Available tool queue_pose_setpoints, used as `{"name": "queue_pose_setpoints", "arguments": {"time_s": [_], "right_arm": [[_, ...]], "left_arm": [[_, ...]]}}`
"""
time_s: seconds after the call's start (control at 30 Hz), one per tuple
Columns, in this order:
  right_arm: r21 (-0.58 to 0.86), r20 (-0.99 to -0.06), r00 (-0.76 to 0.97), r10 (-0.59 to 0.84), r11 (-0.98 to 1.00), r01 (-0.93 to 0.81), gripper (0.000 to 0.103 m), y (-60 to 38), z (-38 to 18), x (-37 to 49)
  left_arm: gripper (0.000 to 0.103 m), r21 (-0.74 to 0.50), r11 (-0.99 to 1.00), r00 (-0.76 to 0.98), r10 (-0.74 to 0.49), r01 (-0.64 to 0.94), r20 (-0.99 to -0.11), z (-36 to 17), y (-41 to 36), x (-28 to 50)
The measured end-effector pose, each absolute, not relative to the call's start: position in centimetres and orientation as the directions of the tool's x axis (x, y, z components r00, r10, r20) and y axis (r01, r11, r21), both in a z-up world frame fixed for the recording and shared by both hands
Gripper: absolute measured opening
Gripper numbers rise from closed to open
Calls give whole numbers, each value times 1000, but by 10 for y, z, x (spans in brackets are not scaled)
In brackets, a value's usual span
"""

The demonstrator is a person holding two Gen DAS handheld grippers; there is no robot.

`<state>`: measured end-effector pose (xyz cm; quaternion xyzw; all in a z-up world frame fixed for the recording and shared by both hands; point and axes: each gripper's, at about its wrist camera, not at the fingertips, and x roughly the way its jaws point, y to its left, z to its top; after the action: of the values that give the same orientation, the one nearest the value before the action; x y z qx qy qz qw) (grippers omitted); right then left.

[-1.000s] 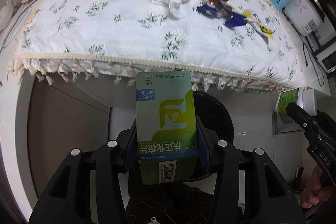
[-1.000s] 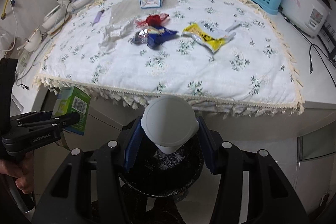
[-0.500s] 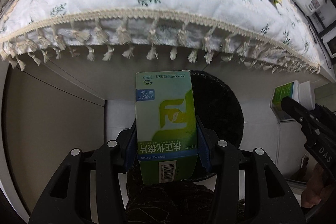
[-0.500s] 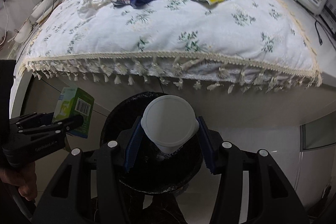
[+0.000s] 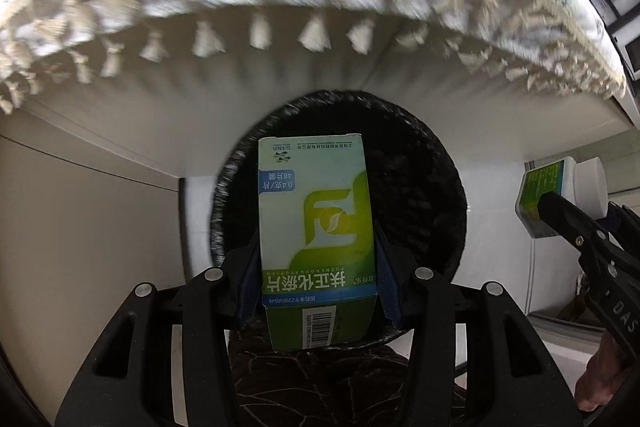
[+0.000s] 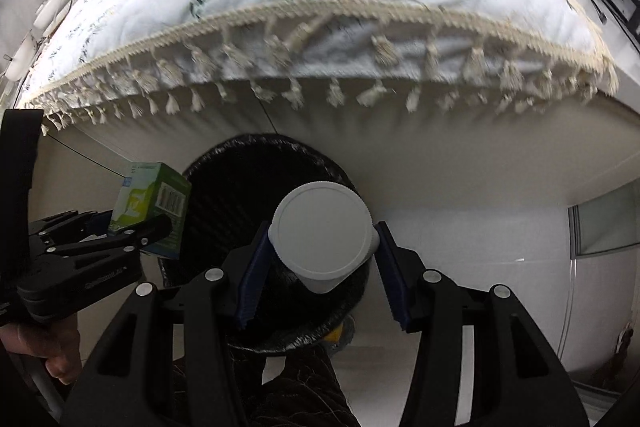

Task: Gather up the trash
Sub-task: 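Open the left gripper to drop the green box while the right gripper drops the bottle, then raise both grippers from the bin back over the table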

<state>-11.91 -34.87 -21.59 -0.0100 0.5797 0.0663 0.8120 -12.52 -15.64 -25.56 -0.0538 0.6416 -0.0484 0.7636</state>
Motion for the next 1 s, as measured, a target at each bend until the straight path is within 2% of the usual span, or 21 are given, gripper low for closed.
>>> {"name": "queue_pose_setpoints", "arguments": {"time_s": [0.13,0.23,0.3,0.6,1.0], "right_arm": [[49,-946,313,82,993,-111,49,-355,-218,-123],[47,-947,310,78,993,-106,49,-357,-219,-123],[46,-947,312,79,993,-110,49,-356,-221,-123],[63,-948,301,105,987,-146,49,-334,-224,-115],[82,-951,273,145,970,-229,49,-285,-241,-97]], "left_arm": [[49,-157,987,159,-161,38,-974,-266,-176,-123],[55,-157,986,171,-165,57,-971,-265,-182,-122],[70,-148,987,194,-158,64,-968,-260,-182,-122],[93,-99,995,245,-92,-16,-965,-238,-152,-120],[97,-88,988,283,-49,-124,-958,-220,-91,-127]]}}
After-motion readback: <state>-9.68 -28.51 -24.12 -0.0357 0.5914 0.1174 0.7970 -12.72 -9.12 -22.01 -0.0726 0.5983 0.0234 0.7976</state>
